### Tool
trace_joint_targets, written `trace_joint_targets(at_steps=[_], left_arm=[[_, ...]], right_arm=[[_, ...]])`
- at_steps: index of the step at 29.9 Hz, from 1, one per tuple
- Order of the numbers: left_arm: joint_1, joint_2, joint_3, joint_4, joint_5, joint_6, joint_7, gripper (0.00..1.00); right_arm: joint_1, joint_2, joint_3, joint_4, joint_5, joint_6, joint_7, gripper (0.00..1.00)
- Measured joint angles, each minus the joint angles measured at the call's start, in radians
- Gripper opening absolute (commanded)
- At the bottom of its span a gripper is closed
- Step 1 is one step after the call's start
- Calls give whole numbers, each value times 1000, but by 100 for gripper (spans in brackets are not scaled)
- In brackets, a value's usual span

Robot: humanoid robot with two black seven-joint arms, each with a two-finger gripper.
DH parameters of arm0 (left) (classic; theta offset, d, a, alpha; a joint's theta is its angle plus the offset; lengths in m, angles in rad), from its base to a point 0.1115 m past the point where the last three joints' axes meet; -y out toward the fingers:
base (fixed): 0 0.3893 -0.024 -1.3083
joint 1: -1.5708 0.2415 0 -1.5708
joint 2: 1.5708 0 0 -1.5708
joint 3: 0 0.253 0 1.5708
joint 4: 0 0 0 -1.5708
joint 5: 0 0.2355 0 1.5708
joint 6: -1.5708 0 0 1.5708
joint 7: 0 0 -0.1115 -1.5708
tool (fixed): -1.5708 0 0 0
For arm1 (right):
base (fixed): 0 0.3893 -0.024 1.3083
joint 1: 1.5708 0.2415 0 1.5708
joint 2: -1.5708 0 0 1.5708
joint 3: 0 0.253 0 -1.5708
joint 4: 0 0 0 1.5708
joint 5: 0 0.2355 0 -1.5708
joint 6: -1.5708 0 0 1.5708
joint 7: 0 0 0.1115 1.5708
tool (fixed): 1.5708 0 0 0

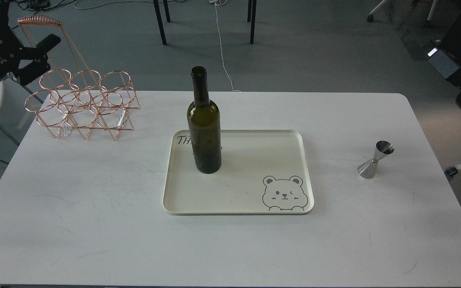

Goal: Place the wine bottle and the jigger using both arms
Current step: 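Set the jigger on the table beside the tray and release, then reach the left gripper to the wine bottle neck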

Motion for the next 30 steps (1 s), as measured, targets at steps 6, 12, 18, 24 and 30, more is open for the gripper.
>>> trace_joint_targets(at_steps=[6, 12, 18, 24, 30], left_arm=[[-7, 46, -1, -164, 455, 72, 0, 98], [-7, -59, -3, -191, 1032, 181, -4, 98], [-1, -218, 1, -186, 1453, 253, -1, 94], [5, -361, 3, -166, 1579, 270, 42, 94], [5, -433, 3, -112, 1615, 293, 98, 94]], right_arm=[[25, 158, 101, -142, 225, 156, 0, 94], [26, 272, 275, -315, 396, 345, 0, 95], [24, 334, 385, -510, 623, 579, 0, 96], [23, 387, 394, -703, 821, 766, 0, 96], [1, 400, 397, -758, 916, 800, 0, 96]])
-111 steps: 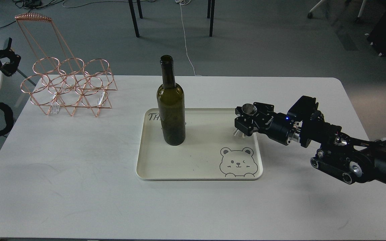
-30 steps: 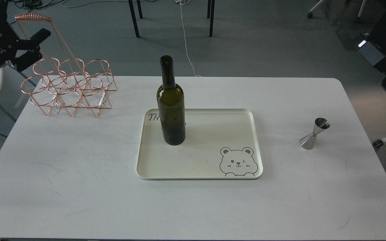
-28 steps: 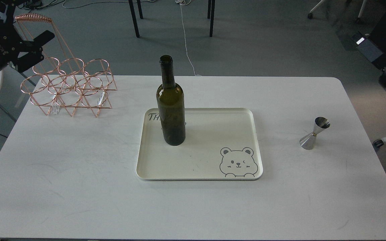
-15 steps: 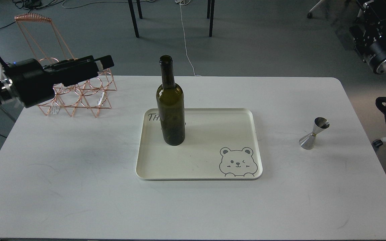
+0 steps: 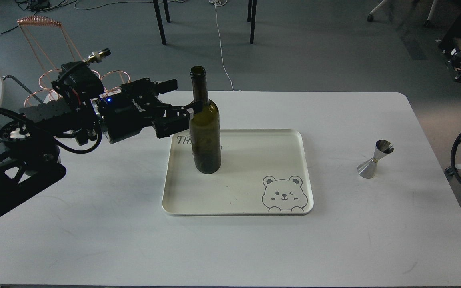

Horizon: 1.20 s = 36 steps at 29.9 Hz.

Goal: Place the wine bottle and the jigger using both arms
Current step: 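Reach the left gripper to the wine bottle neck, then grasp the green wine bottle with the left gripper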

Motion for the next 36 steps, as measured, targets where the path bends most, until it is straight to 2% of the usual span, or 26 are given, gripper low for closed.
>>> trace_joint_targets(at_steps=[9, 17, 21, 24, 29, 36], left_arm=[[-4, -47, -4, 34, 35, 28, 3, 94], [-5, -105, -8, 49, 34, 30, 12, 88], [-8, -138, -9, 96, 34, 32, 13, 81], [-11, -152, -9, 123, 34, 36, 12, 67], [-13, -153, -5, 129, 36, 37, 9, 34], [-26, -145, -8, 126, 37, 37, 6, 17]], right_arm=[[-9, 1, -8, 3, 16, 1, 0, 96], [-10, 1, -12, 6, 16, 1, 0, 96], [-9, 1, -12, 6, 16, 1, 0, 96], [-8, 1, -12, 6, 16, 1, 0, 96], [-8, 1, -13, 4, 16, 1, 0, 96], [-7, 0, -13, 0, 15, 1, 0, 96]])
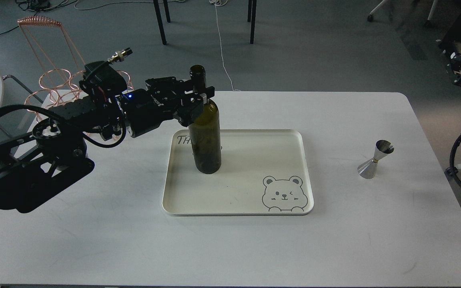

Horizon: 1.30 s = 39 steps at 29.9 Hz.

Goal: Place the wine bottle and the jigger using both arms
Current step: 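Grasp the green wine bottle with the left gripper, then lift the bottle and carry it over the copper wire rack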

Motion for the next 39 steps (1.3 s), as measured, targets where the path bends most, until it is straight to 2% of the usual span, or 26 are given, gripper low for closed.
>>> trace_joint_targets(at_steps=[3, 9, 14, 20, 24, 30, 39], left_arm=[[-3, 1, -1, -5, -1, 11, 1, 12], [-20, 56, -14, -51, -6, 44, 3, 10], [-47, 175, -47, -82, -13, 50, -8, 10], [-138, 335, -48, -72, -91, 1, -26, 9], [-224, 378, -38, 37, -126, -42, -40, 7], [-259, 373, -36, 234, -127, -50, -85, 6], [-262, 309, 12, 324, -119, -36, -84, 6]], right_arm=[[0, -1, -1, 0, 0, 0, 0, 96], [4, -7, -2, 0, -1, 0, 0, 96], [7, -12, -2, 1, -1, 0, 0, 96], [8, -7, -2, 1, -1, 0, 0, 96], [12, -2, -2, -1, -2, 0, 0, 96], [20, -2, -2, -1, -2, 0, 0, 96], [20, -10, -3, -2, -2, 0, 0, 96]])
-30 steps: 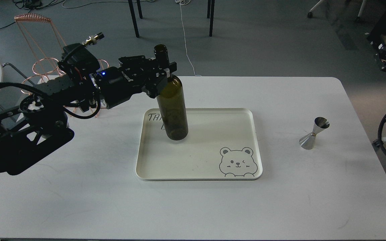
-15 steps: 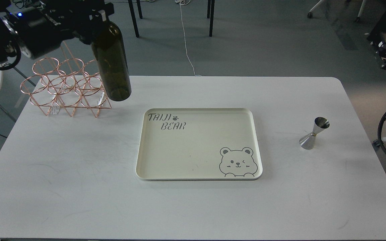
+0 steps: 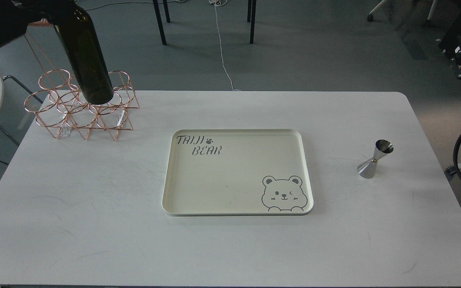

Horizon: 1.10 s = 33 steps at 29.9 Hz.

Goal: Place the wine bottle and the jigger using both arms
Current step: 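Lift the bottle and carry it over the copper wire rack, then lower the bottle into a slot of the copper rack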

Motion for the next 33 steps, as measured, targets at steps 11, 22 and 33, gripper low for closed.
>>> trace_joint_targets(at_steps=[11, 22, 33], left_arm=[[9, -30, 15, 19, 0, 17, 4, 6], [8, -50, 118, 83, -1, 93, -5, 7], [-3, -44, 133, 85, -9, 95, -5, 8]], right_arm=[[2, -4, 1, 0, 0, 0, 0, 96], [3, -2, 1, 0, 0, 0, 0, 96], [3, -3, 1, 0, 0, 0, 0, 96]])
